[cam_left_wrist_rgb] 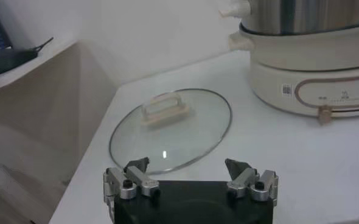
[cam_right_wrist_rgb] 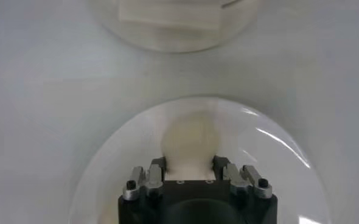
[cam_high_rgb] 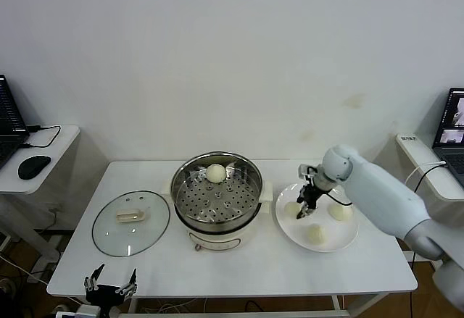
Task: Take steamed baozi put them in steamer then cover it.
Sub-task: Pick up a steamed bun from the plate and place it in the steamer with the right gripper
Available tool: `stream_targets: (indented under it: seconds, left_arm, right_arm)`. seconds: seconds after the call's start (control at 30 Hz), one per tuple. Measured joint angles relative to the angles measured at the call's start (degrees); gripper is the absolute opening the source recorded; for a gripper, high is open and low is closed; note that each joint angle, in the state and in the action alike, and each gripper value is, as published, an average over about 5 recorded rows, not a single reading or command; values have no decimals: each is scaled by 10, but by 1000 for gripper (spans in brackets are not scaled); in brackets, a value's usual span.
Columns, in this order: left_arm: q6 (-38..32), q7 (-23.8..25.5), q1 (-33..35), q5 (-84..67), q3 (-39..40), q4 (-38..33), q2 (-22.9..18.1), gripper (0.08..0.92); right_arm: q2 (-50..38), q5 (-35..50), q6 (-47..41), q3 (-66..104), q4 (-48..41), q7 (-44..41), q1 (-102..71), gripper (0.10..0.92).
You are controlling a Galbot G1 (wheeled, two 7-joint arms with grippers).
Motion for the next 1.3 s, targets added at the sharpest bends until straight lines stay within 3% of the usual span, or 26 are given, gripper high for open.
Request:
stream_targets:
  seconds: [0.37,0.77,1.07,1.3]
  left_arm:
    - [8,2,1,-2,-12,-20,8,823]
    - [11,1,2,-3,-22,-42,11,823]
    - [11,-3,7,-8,-24,-52,4,823]
    - [12,-4,9,-12,-25,-57,-6,823]
  right_arm:
    - [0,114,-34,-123,35,-29,189,501]
    - [79,228,-71,-240,39,-43,337,501]
    - [171,250,-88,-266,11,-40,350,501]
    - [244,221,-85,-261,-40,-38,313,501]
